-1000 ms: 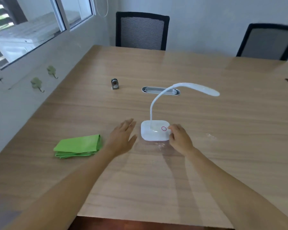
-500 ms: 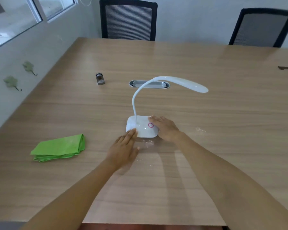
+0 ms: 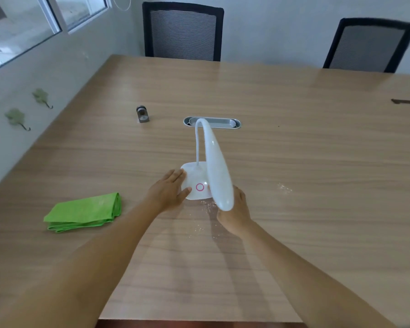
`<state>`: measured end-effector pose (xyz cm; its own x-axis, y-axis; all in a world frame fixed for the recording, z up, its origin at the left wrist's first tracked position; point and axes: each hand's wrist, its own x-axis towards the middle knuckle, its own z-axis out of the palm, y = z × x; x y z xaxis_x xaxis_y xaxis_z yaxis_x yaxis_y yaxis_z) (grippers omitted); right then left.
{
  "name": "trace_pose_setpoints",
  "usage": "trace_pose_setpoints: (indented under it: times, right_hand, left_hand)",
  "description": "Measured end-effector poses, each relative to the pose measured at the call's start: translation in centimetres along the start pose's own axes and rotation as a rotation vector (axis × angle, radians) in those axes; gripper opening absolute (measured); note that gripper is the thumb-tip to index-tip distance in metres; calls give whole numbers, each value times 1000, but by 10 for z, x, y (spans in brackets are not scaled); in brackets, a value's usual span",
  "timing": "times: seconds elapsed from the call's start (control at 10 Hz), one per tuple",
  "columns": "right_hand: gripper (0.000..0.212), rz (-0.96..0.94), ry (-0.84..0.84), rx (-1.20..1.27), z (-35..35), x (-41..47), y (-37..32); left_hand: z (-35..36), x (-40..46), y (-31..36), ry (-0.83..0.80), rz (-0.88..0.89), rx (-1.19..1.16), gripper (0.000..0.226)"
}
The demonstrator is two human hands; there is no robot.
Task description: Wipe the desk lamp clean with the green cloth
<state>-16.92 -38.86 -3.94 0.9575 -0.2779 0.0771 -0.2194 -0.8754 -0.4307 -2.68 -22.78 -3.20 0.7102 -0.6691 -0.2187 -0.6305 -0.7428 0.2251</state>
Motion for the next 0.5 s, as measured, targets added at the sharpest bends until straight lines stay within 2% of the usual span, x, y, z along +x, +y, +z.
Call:
trace_pose_setpoints:
  times: [0.1, 0.2, 0.4, 0.5]
  right_hand:
    - [59, -8, -65, -131, 4, -1, -8]
    - [59, 17, -84, -177, 9, 1, -9]
    - [55, 87, -118, -115, -5, -1, -20]
    - [61, 257, 101, 99, -44, 0, -27]
  left_hand:
    - [-8, 9, -3, -75, 69, 107, 64]
    - [-11, 7, -3, -64, 85, 97, 64]
    - [-6, 7, -2, -46, 52, 47, 64]
    - [9, -4, -6, 67, -170, -116, 62]
